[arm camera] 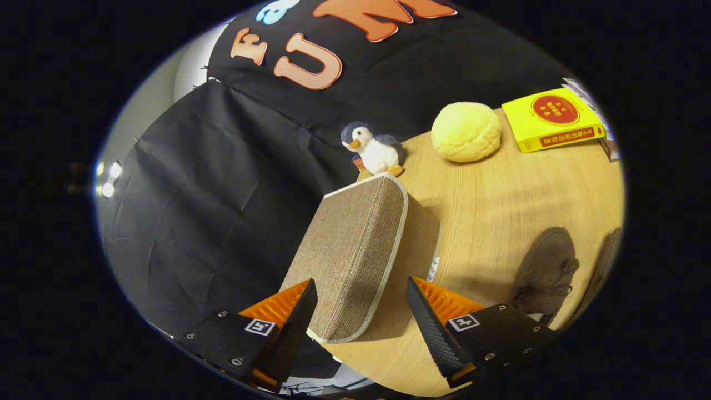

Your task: Open the storage box then place both shoes into the box .Put the left shoe in first, then the right shoe, with the right side of both shoes facing outward in a uniform manner.

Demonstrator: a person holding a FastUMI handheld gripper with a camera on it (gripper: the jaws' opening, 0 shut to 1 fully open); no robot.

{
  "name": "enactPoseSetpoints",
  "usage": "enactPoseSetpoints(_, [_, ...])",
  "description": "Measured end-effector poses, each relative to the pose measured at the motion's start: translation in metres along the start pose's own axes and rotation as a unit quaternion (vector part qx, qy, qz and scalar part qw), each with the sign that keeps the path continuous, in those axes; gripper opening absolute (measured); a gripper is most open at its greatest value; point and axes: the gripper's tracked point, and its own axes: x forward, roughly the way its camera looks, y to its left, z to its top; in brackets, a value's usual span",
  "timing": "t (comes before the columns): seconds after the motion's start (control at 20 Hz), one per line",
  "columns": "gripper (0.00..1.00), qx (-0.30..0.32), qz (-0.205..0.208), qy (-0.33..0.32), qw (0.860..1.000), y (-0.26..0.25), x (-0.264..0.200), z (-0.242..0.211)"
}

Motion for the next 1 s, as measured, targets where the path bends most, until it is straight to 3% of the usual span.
enactPoseSetpoints(0.35, [0.96, 0.098, 0.078, 0.017, 0.992, 0.005, 0.030, 0.000])
enactPoseSetpoints(0.6, [0.96, 0.209, 0.126, 0.009, 0.970, 0.003, 0.047, -0.004])
enactPoseSetpoints(1.0, [0.87, 0.208, 0.140, -0.029, 0.968, 0.008, 0.043, 0.008])
